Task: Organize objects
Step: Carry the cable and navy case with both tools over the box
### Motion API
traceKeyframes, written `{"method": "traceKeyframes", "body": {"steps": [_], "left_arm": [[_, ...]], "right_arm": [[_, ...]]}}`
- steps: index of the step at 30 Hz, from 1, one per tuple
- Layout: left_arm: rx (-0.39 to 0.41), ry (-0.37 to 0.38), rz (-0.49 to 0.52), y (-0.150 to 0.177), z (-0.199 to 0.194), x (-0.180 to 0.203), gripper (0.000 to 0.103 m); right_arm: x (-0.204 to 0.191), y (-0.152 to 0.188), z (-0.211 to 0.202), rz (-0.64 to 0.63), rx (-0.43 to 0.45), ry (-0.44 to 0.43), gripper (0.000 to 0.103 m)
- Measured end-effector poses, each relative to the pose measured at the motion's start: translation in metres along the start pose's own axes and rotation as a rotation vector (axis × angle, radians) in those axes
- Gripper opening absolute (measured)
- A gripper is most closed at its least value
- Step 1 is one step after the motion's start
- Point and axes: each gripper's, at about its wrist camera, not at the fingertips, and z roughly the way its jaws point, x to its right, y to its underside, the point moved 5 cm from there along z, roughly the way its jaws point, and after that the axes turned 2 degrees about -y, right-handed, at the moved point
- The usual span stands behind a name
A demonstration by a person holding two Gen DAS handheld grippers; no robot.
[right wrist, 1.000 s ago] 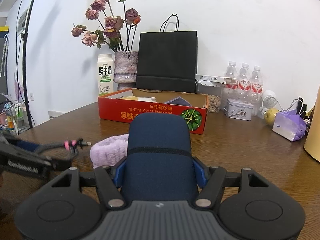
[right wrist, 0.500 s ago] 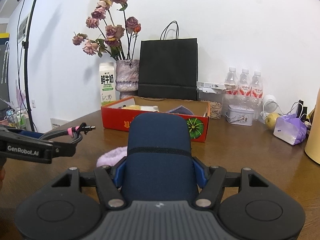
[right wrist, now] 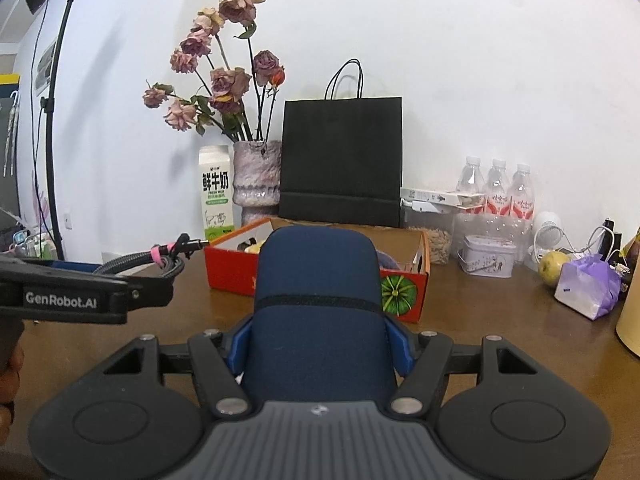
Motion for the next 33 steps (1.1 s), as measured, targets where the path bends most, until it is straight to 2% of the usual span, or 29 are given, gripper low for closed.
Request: {"method": "traceKeyframes", "body": {"steps": [18, 33], "left_arm": [[0.038, -0.013, -0.031, -0.046, 0.05, -0.003, 0.089], [0.075, -0.042, -0.035, -0.077, 0.103, 0.005, 0.089]], "right_arm": [[0.008, -0.042, 0.049, 0.001, 0.0, 0.009, 0.065], [0.02, -0.065, 0.113, 0.024, -0.01, 0.014, 0.064]]}}
